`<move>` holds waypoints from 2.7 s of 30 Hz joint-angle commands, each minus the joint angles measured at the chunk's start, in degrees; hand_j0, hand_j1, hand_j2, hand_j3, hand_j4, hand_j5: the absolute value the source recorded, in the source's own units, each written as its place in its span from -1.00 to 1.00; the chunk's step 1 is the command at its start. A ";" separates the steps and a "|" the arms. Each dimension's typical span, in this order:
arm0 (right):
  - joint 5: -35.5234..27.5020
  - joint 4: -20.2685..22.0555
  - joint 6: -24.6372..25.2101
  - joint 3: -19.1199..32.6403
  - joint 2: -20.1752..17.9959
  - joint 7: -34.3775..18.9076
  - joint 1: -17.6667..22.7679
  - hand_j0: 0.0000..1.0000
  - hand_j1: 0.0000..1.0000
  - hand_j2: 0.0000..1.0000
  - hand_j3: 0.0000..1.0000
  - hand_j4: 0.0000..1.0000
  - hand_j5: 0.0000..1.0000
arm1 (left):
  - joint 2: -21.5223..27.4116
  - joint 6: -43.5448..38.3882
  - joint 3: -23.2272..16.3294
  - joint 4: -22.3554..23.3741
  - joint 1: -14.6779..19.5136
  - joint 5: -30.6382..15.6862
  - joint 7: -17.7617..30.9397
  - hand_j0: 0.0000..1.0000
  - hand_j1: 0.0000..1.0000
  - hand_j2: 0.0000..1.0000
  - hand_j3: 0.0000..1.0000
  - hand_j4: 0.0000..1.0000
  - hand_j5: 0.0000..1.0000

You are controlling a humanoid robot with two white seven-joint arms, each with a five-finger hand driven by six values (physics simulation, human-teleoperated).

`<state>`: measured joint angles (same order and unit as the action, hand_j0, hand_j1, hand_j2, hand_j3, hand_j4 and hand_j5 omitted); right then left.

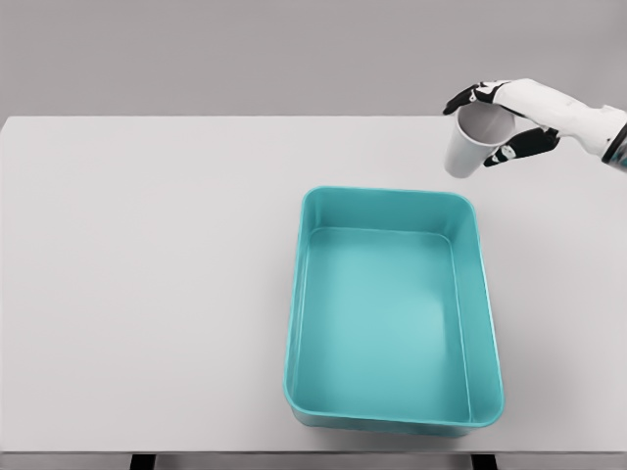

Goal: Put the paper cup into the basket with your right arm

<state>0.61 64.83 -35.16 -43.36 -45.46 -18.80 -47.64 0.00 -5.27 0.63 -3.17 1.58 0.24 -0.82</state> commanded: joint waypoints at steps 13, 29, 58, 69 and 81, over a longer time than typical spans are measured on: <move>-5.70 8.20 0.16 -2.26 -6.48 -0.10 0.09 0.47 0.47 0.47 0.47 0.47 0.47 | 0.00 0.00 -0.01 0.01 0.00 0.02 0.03 1.00 1.00 1.00 1.00 1.00 1.00; -8.78 18.49 0.16 -5.42 -9.03 -0.27 0.70 0.49 0.49 0.49 0.49 0.49 0.49 | 0.00 0.00 -0.01 0.01 0.00 0.02 0.03 1.00 1.00 1.00 1.00 1.00 1.00; 18.37 33.61 0.16 -12.54 -10.96 -0.36 -1.67 0.50 0.50 0.50 0.50 0.50 0.50 | 0.00 0.00 -0.01 0.01 0.00 0.02 0.03 1.00 1.00 1.00 1.00 1.00 1.00; 21.01 34.49 0.16 -18.34 -10.70 -0.36 -8.53 0.95 0.95 0.95 0.95 0.95 0.95 | 0.00 0.00 -0.01 0.01 0.00 0.02 0.03 1.00 1.00 1.00 1.00 1.00 1.00; 9.33 25.52 0.16 -16.41 -30.03 27.23 0.79 1.00 1.00 1.00 1.00 1.00 1.00 | 0.00 0.00 -0.01 0.01 0.00 0.02 -0.06 1.00 1.00 1.00 1.00 1.00 1.00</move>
<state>14.43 94.45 -35.04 -60.19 -71.08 1.01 -46.58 0.00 -5.28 0.63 -3.18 1.58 0.25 -0.81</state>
